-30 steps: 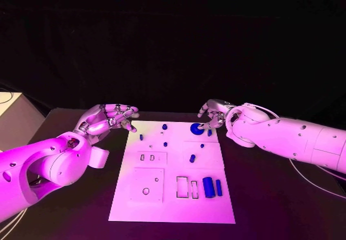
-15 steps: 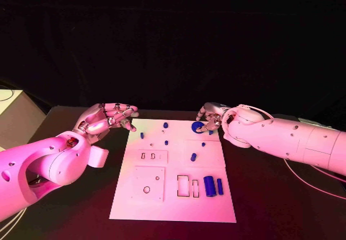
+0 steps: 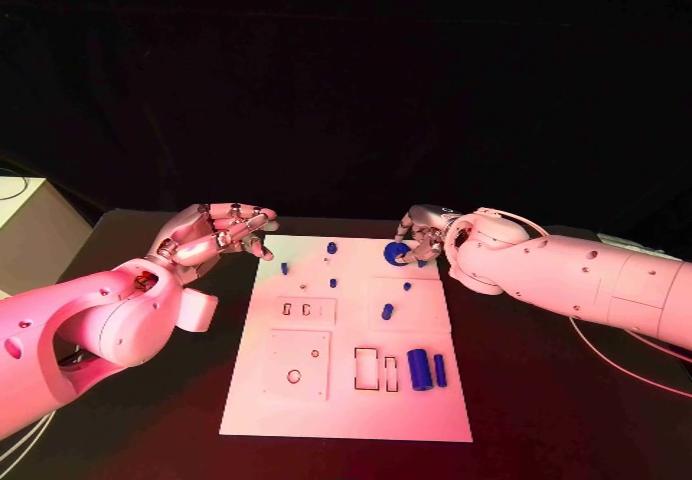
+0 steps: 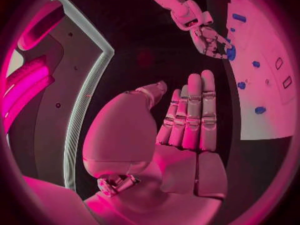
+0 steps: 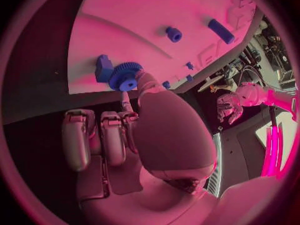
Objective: Assemble the parts on the task board
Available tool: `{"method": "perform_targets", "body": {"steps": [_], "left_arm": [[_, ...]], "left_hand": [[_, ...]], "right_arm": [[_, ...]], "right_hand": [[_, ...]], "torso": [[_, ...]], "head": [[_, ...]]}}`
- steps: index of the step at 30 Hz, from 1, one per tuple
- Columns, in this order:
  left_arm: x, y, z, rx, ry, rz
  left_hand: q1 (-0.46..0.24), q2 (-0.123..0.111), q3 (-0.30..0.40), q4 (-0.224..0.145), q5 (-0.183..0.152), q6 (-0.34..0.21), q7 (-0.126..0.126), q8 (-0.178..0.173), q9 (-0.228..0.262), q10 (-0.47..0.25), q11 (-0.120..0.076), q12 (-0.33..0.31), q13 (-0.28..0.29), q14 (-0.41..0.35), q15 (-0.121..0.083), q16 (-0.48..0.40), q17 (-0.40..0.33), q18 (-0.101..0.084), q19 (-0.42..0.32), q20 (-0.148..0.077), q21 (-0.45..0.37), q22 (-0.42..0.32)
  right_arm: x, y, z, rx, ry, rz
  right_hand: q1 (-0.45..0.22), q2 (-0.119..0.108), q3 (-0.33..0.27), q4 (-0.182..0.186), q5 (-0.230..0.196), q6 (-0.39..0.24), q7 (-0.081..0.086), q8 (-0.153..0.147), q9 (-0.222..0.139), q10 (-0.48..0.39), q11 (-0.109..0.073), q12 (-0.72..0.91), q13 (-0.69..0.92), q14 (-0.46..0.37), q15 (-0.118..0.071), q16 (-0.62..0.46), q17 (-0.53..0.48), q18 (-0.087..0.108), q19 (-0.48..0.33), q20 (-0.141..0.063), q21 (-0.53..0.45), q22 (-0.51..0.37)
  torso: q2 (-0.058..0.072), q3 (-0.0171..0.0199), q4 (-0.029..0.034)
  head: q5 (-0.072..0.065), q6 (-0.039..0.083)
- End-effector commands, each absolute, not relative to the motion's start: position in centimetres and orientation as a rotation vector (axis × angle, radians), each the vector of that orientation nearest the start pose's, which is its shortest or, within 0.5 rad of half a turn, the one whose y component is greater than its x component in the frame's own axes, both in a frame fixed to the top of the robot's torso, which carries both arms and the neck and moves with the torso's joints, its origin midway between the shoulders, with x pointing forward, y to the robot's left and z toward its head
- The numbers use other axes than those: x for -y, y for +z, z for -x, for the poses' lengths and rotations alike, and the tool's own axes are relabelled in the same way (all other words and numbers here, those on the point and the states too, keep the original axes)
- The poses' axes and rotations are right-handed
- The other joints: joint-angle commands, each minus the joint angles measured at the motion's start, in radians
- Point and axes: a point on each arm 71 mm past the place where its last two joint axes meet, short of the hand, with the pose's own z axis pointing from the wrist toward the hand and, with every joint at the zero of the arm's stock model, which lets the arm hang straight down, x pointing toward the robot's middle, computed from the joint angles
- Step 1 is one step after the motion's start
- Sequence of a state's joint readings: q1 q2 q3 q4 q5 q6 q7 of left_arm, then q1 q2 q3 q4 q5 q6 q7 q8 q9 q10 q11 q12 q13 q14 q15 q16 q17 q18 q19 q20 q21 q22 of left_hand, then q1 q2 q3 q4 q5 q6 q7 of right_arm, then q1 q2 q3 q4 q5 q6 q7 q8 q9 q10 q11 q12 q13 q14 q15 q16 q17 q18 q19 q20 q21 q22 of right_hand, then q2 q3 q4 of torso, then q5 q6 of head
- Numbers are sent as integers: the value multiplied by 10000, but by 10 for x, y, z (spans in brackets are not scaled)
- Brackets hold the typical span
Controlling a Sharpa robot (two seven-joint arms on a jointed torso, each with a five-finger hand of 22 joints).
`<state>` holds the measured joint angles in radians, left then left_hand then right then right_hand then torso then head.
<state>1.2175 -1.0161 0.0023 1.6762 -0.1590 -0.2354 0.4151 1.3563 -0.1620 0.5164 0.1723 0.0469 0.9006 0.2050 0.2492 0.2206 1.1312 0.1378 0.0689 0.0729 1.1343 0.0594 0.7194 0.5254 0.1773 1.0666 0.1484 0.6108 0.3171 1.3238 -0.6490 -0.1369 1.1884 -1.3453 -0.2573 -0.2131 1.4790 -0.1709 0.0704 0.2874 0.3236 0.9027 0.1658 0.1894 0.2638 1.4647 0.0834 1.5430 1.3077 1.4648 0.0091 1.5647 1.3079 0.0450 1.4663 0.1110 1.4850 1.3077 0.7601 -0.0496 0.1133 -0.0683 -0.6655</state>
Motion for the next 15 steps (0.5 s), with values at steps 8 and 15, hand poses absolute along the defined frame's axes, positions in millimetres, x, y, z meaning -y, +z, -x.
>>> {"method": "perform_targets", "body": {"steps": [8,15], "left_arm": [[-240,-136,-463,-14147,-16231,8716],[-240,-136,-463,-14160,-16224,8718]], "left_hand": [[-81,31,11,-29,20,-10,59,-42,14,-29,14,-29,12,-72,18,28,9,10,-86,3,19,9],[-82,30,13,-37,20,-27,69,-54,13,-49,24,-35,10,-89,24,45,18,10,-109,8,46,26]], "right_arm": [[212,-178,-558,-17430,3896,338],[212,-178,-557,-17535,3945,338]], "right_hand": [[-79,58,125,-5,150,79,2,47,11,756,-7,28,2239,1037,7,32,2532,-168,449,29,51,1525],[-70,104,300,-26,386,107,-12,72,-1,754,-23,24,2236,1037,-7,32,2531,-169,448,15,53,1535]], "torso": [[3,2,-8],[5,-5,-8]], "head": [[-7,-42],[-8,-50]]}}
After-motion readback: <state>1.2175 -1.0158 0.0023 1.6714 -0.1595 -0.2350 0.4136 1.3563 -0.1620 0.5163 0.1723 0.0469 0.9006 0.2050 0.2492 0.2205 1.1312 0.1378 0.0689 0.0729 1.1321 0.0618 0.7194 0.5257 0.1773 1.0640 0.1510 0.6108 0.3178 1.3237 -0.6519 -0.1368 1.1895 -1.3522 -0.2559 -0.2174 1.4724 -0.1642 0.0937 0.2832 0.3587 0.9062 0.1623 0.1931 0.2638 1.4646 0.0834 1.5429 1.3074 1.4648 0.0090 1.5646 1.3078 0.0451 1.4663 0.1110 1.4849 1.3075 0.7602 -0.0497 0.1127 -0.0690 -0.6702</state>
